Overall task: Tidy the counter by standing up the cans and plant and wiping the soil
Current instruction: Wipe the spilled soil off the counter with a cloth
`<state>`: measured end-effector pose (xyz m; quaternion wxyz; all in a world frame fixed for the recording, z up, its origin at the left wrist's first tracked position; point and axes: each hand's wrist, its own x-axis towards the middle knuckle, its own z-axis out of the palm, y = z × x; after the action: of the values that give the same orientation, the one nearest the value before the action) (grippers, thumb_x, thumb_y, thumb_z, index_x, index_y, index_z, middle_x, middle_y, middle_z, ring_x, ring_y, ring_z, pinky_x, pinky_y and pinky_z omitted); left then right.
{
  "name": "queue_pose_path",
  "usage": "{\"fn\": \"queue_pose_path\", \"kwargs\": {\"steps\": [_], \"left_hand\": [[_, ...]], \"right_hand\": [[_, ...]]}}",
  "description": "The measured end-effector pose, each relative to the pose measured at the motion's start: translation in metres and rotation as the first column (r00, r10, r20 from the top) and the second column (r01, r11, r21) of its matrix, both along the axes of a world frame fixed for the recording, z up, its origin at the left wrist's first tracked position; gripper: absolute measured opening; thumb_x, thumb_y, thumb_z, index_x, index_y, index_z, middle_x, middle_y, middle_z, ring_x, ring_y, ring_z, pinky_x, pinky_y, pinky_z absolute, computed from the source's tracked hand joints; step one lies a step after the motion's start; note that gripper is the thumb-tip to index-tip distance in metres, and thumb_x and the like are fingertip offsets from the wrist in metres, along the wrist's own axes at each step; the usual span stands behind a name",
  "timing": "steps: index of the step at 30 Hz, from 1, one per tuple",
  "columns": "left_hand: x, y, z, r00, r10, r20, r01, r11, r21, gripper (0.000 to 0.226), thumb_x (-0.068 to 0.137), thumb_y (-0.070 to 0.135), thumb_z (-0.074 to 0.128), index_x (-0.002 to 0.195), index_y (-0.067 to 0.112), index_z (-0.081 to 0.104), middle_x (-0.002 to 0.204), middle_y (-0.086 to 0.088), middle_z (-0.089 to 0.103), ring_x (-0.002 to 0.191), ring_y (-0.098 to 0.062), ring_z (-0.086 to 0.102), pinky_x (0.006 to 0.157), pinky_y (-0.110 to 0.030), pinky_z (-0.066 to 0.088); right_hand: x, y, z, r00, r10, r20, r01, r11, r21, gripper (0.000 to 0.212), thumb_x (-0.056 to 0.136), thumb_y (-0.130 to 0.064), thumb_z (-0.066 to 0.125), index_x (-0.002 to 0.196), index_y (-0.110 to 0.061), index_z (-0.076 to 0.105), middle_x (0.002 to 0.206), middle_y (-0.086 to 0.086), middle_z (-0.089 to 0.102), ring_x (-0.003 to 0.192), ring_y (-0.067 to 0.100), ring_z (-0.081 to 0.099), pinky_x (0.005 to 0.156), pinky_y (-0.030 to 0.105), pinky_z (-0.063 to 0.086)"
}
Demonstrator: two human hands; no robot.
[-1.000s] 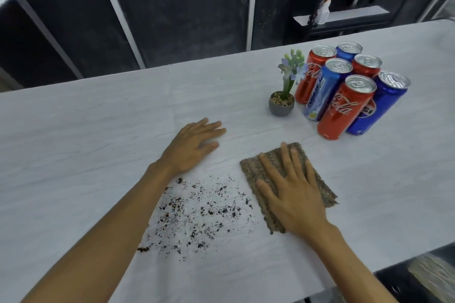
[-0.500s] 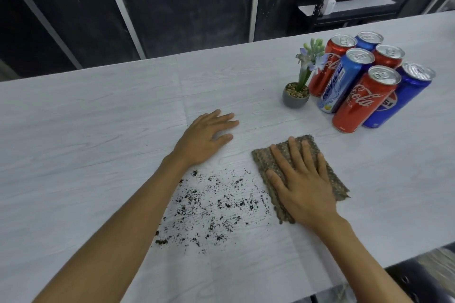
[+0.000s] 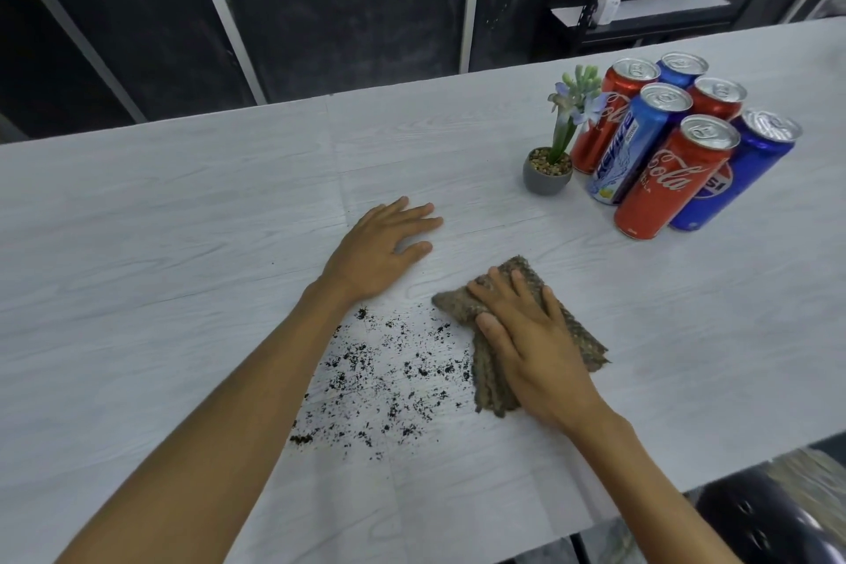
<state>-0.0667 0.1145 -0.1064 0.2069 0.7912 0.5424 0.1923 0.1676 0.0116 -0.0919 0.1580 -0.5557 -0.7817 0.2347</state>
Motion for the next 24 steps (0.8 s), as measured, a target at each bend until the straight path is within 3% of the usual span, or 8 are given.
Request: {"fn": "queue_pose_path", "kwargs": {"steps": [3, 6, 10, 15, 20, 24], "left_hand": [[0.000, 0.000, 0.000, 1.000, -0.004, 0.011, 0.004, 1.000, 0.000, 0.041, 0.099, 0.046, 0.041, 0.140, 0.043, 0.041, 0.153, 0.023, 0.028, 0.146, -0.002, 0.011, 0.119, -0.028, 0.003], [0.000, 0.000, -0.001, 1.000, 0.000, 0.005, 0.000, 1.000, 0.001, 0.042, 0.099, 0.046, 0.041, 0.141, 0.043, 0.041, 0.153, 0.023, 0.028, 0.146, -0.002, 0.011, 0.119, -0.030, 0.004], [0.003, -0.001, 0.001, 1.000, 0.006, 0.006, -0.006, 1.000, 0.003, 0.041, 0.099, 0.045, 0.042, 0.141, 0.042, 0.042, 0.153, 0.022, 0.028, 0.145, -0.001, 0.012, 0.119, -0.028, 0.004], [0.002, -0.001, 0.000, 1.000, 0.010, 0.007, -0.010, 1.000, -0.006, 0.042, 0.099, 0.045, 0.042, 0.141, 0.042, 0.042, 0.153, 0.023, 0.028, 0.145, 0.000, 0.011, 0.117, -0.024, 0.001], [0.003, -0.001, 0.000, 1.000, 0.012, 0.000, -0.012, 1.000, -0.003, 0.042, 0.099, 0.046, 0.042, 0.141, 0.042, 0.042, 0.153, 0.023, 0.028, 0.145, 0.000, 0.011, 0.115, -0.022, 0.000], [0.002, 0.000, 0.000, 1.000, 0.010, 0.002, -0.010, 1.000, -0.008, 0.041, 0.099, 0.046, 0.043, 0.140, 0.043, 0.043, 0.153, 0.022, 0.029, 0.145, -0.002, 0.012, 0.118, -0.027, 0.002]], "right_hand": [[-0.004, -0.010, -0.006, 0.968, 0.023, 0.250, -0.043, 0.996, 0.072, 0.058, 0.093, -0.062, 0.000, 0.148, -0.048, 0.010, 0.159, -0.012, -0.007, 0.146, 0.013, -0.016, 0.118, 0.040, -0.011], [0.005, -0.004, -0.008, 0.935, -0.045, 0.352, 0.008, 0.994, 0.106, 0.057, 0.093, -0.063, -0.002, 0.148, -0.049, -0.001, 0.159, -0.011, -0.014, 0.145, 0.015, -0.021, 0.118, 0.044, -0.009], [-0.003, 0.011, -0.009, 0.924, -0.121, 0.362, 0.087, 0.990, 0.108, 0.060, 0.092, -0.062, -0.001, 0.149, -0.045, -0.001, 0.159, -0.006, -0.014, 0.145, 0.019, -0.020, 0.117, 0.048, -0.009], [0.002, -0.001, -0.010, 0.927, -0.014, 0.374, -0.028, 0.994, 0.105, 0.056, 0.094, -0.063, 0.003, 0.148, -0.047, -0.003, 0.159, -0.009, -0.015, 0.145, 0.017, -0.021, 0.118, 0.047, -0.007], [0.005, 0.014, -0.009, 0.914, -0.098, 0.394, 0.068, 0.994, 0.090, 0.060, 0.091, -0.064, -0.002, 0.148, -0.046, -0.006, 0.158, -0.007, -0.019, 0.144, 0.018, -0.024, 0.117, 0.047, -0.010], [-0.004, 0.000, -0.008, 0.926, 0.006, 0.378, -0.043, 0.995, 0.090, 0.058, 0.094, -0.063, 0.002, 0.149, -0.045, -0.003, 0.159, -0.007, -0.016, 0.144, 0.018, -0.023, 0.117, 0.047, -0.009]]}}
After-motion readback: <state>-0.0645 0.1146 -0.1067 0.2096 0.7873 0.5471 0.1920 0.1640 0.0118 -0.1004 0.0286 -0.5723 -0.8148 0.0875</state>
